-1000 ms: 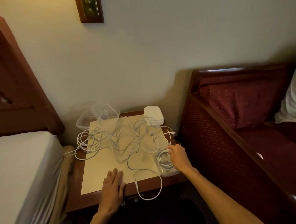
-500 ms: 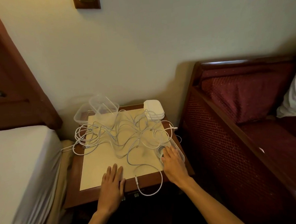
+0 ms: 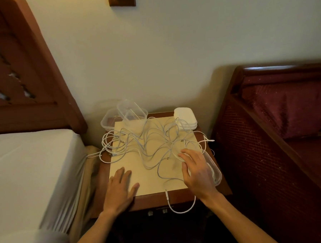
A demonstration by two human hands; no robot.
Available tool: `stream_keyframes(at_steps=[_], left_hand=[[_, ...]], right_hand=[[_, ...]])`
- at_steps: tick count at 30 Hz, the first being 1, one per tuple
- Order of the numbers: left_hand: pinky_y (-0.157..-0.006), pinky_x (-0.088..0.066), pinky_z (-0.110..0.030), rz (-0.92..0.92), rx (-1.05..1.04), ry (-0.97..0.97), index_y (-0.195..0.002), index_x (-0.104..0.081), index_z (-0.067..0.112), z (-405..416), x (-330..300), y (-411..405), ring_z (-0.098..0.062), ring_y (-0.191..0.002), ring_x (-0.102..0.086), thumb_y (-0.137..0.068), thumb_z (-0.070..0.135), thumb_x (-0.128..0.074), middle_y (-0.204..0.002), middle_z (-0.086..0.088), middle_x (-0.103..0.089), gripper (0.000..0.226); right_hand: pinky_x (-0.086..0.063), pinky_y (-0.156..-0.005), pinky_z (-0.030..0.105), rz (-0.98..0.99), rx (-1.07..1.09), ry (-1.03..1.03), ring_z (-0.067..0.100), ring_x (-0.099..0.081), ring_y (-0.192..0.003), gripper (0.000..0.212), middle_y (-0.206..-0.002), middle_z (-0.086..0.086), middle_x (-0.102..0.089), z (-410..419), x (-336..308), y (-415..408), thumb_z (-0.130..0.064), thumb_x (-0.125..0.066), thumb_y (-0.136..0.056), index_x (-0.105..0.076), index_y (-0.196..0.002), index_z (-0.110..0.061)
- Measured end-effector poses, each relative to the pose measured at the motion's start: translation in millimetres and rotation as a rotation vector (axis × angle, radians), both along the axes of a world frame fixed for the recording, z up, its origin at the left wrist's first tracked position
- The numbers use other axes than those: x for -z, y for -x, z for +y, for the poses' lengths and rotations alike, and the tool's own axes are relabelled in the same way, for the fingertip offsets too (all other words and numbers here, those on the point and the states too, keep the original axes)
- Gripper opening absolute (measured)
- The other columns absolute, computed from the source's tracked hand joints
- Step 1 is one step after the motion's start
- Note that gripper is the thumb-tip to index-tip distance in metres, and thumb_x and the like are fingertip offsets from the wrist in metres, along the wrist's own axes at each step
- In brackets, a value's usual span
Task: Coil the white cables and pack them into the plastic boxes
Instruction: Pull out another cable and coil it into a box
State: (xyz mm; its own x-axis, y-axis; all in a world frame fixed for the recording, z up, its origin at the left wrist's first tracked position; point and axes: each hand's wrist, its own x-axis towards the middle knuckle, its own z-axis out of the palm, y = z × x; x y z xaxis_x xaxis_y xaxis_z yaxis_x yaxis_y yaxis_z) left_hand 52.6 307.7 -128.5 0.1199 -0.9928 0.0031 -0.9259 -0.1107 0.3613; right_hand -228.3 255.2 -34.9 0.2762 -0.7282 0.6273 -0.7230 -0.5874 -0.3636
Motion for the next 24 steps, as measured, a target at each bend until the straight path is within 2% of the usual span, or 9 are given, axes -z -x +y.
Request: stream_keyframes(at_steps=[3, 5, 7, 10, 13, 15, 18, 21, 24], left_hand=[[-0.12, 0.009, -0.038, -0.063, -0.034, -0.047, -0.157, -0.005, 0.026, 2, 3, -1, -0.013, -0.149, 0.016, -0.095, 0.065, -0.017, -0.164, 0.002, 0.01, 0.074], [-0.119, 0.014, -0.038, -0.07, -0.052, -0.058, -0.156, 0.004, 0.027, 0, 5, -2, -0.012, -0.146, 0.024, -0.097, 0.063, -0.015, -0.162, 0.004, 0.018, 0.071], [-0.12, 0.012, -0.04, -0.08, -0.051, -0.072, -0.155, 0.006, 0.029, -1, 5, -3, -0.011, -0.146, 0.025, -0.098, 0.062, -0.014, -0.161, 0.006, 0.019, 0.07], [-0.121, 0.009, -0.041, -0.108, -0.058, -0.065, -0.155, 0.006, 0.032, -4, 11, -6, -0.01, -0.147, 0.023, -0.098, 0.063, -0.013, -0.161, 0.008, 0.018, 0.068], [-0.121, 0.006, -0.041, -0.1, -0.065, -0.052, -0.155, 0.003, 0.033, -5, 16, -7, -0.01, -0.148, 0.02, -0.096, 0.064, -0.012, -0.162, 0.009, 0.015, 0.068], [-0.121, 0.006, -0.041, -0.11, -0.069, -0.056, -0.155, 0.003, 0.034, -7, 15, -8, -0.01, -0.148, 0.019, -0.096, 0.063, -0.011, -0.162, 0.009, 0.015, 0.068], [-0.121, 0.008, -0.041, -0.127, -0.068, -0.049, -0.156, 0.001, 0.032, -8, 15, -8, -0.011, -0.149, 0.017, -0.097, 0.062, -0.012, -0.163, 0.007, 0.013, 0.068], [-0.121, 0.007, -0.042, -0.124, -0.073, -0.043, -0.156, -0.001, 0.031, -7, 18, -8, -0.011, -0.149, 0.016, -0.097, 0.062, -0.012, -0.163, 0.006, 0.011, 0.067], [-0.121, 0.006, -0.043, -0.111, -0.071, -0.037, -0.156, -0.003, 0.03, -6, 18, -8, -0.012, -0.149, 0.015, -0.097, 0.061, -0.014, -0.164, 0.006, 0.009, 0.068]], right_hand=[[-0.049, -0.085, 0.023, -0.088, -0.078, -0.046, 0.013, -0.056, -0.106, 0.022, -0.113, 0.0, -0.063, -23, -24, -47, -0.005, -0.059, -0.09, -0.069, -0.108, -0.013], [-0.051, -0.079, 0.025, -0.143, -0.124, -0.123, 0.01, -0.058, -0.099, 0.018, -0.107, -0.004, -0.064, -47, -33, -79, -0.008, -0.056, -0.092, -0.07, -0.101, -0.016], [-0.052, -0.073, 0.03, -0.203, -0.128, -0.245, 0.009, -0.06, -0.088, 0.019, -0.101, -0.005, -0.067, -80, -35, -108, -0.012, -0.053, -0.093, -0.07, -0.098, -0.017], [-0.054, -0.076, 0.037, -0.222, -0.078, -0.397, 0.014, -0.063, -0.084, 0.022, -0.097, 0.0, -0.071, -138, -28, -151, -0.017, -0.051, -0.092, -0.073, -0.093, -0.015], [-0.054, -0.078, 0.037, -0.103, -0.047, -0.552, 0.021, -0.065, -0.086, 0.022, -0.093, 0.002, -0.073, -185, -15, -189, -0.027, -0.056, -0.091, -0.074, -0.09, -0.014], [-0.052, -0.083, 0.036, 0.012, -0.043, -0.615, 0.023, -0.065, -0.096, 0.03, -0.105, 0.004, -0.072, -205, -7, -209, -0.037, -0.063, -0.09, -0.073, -0.103, -0.013], [-0.051, -0.086, 0.038, 0.206, -0.007, -0.621, 0.026, -0.061, -0.107, 0.043, -0.113, 0.006, -0.069, -223, 10, -231, -0.048, -0.064, -0.087, -0.07, -0.111, -0.012], [-0.048, -0.082, 0.036, 0.29, 0.047, -0.554, 0.028, -0.061, -0.103, 0.034, -0.103, 0.008, -0.069, -229, 22, -243, -0.043, -0.062, -0.089, -0.072, -0.1, -0.012], [-0.043, -0.072, 0.032, 0.273, 0.089, -0.457, 0.03, -0.064, -0.093, 0.024, -0.092, 0.011, -0.07, -231, 23, -250, -0.03, -0.058, -0.092, -0.073, -0.094, -0.011]])
